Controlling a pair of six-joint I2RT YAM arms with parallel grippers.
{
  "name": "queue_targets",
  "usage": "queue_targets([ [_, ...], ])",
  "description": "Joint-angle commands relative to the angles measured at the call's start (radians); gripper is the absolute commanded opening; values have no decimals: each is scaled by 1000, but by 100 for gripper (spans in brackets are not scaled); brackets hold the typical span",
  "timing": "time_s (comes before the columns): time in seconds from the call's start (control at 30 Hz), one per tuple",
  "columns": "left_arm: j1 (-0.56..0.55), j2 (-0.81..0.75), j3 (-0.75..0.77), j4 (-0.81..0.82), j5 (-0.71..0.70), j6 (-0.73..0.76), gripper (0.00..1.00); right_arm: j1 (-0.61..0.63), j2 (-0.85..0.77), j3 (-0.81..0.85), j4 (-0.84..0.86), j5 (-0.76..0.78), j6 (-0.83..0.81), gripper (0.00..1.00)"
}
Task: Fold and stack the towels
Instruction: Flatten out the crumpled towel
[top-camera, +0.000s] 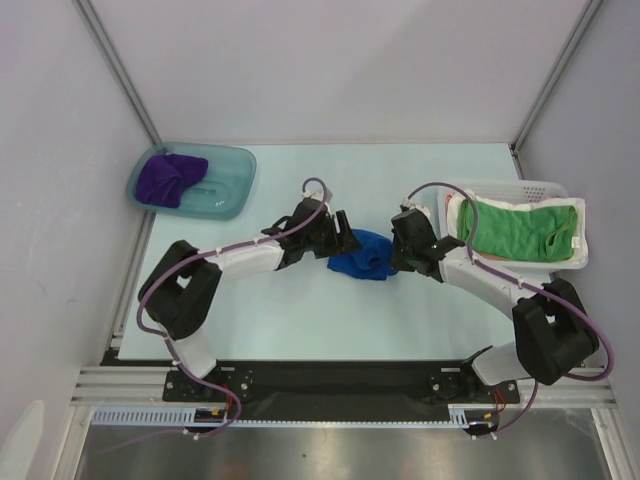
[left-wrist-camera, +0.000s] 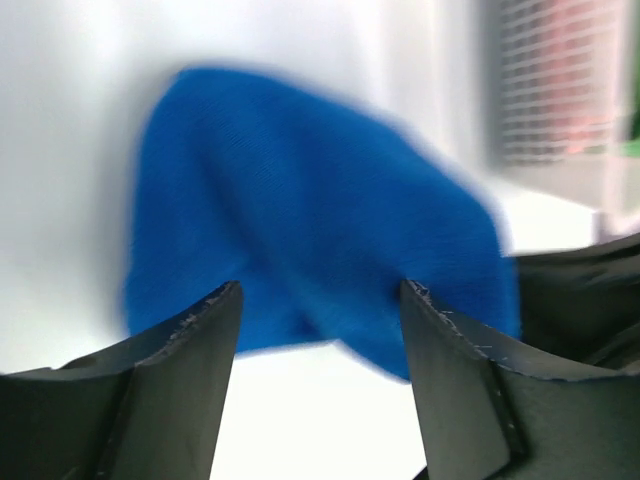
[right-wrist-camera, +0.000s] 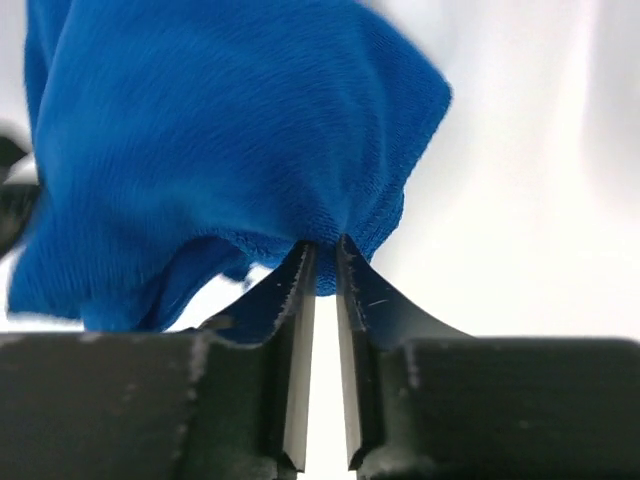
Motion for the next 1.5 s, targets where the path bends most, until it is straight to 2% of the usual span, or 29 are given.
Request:
queue_targets([
  [0.0, 0, -114, -68, -111, -108, 26, 70, -27, 8, -9, 48, 15, -9, 15],
  [0.1, 1, -122, -88, -157, -106, 34, 71, -39, 22, -16, 69, 7, -7, 12],
  [0.23, 3, -113, -134, -124, -95, 20, 72, -53, 37, -16, 82, 5, -4, 6],
  [0.33, 3, -73, -116, -112, -97, 22, 72, -61, 37, -8, 77, 12, -10, 0],
  [0.5, 7, 31, -28, -128, -118, 43, 65, -62, 13, 7, 56, 24, -21, 0],
  [0.53, 9, 42, -19, -128, -120, 45, 61, -62, 5, 9, 51, 27, -24, 0],
  [0.6, 21, 71, 16, -147, -131, 52, 46, -62, -13, 10, 42, 36, -35, 0],
  [0.63, 27, 78, 27, -160, -141, 55, 37, -62, -18, 10, 39, 35, -40, 0],
  [0.67, 47, 79, 44, -188, -143, 58, 22, -62, -23, 14, 33, 33, -47, 0],
  [0.7, 61, 72, 50, -200, -182, 72, 17, -64, -32, 14, 26, 36, -52, 0],
  [0.73, 78, 63, 64, -217, -199, 78, 5, -59, -35, 14, 17, 38, -53, 0],
  [0.77, 113, 56, 71, -255, -216, 97, 0, -58, -39, 9, 14, 42, -63, 0],
  [0.9, 197, 12, 131, -361, -330, 143, 0, -32, -47, -3, -10, 76, -79, 0],
  [1.07, 263, 10, 247, -443, -387, 204, 2, 43, -27, -16, -7, 87, -106, 0],
  [1.13, 277, 41, 295, -454, -343, 238, 11, 65, -18, -11, -9, 90, -112, 2],
  [1.17, 280, 77, 362, -508, -329, 252, 26, 71, -13, -9, -9, 85, -112, 2],
  [1.23, 277, 79, 387, -515, -304, 269, 54, 77, -10, -2, -4, 85, -109, 3],
  [1.27, 268, 67, 372, -497, -292, 269, 59, 76, -9, 3, -4, 87, -109, 3],
  [1.33, 262, 26, 348, -480, -273, 269, 65, 62, 11, 23, -21, 99, -112, 4],
  [1.4, 254, -9, 320, -492, -261, 267, 65, 50, 42, 55, -36, 111, -115, 9],
  [1.47, 244, -46, 250, -483, -256, 258, 60, 46, 57, 73, -41, 130, -122, 14],
])
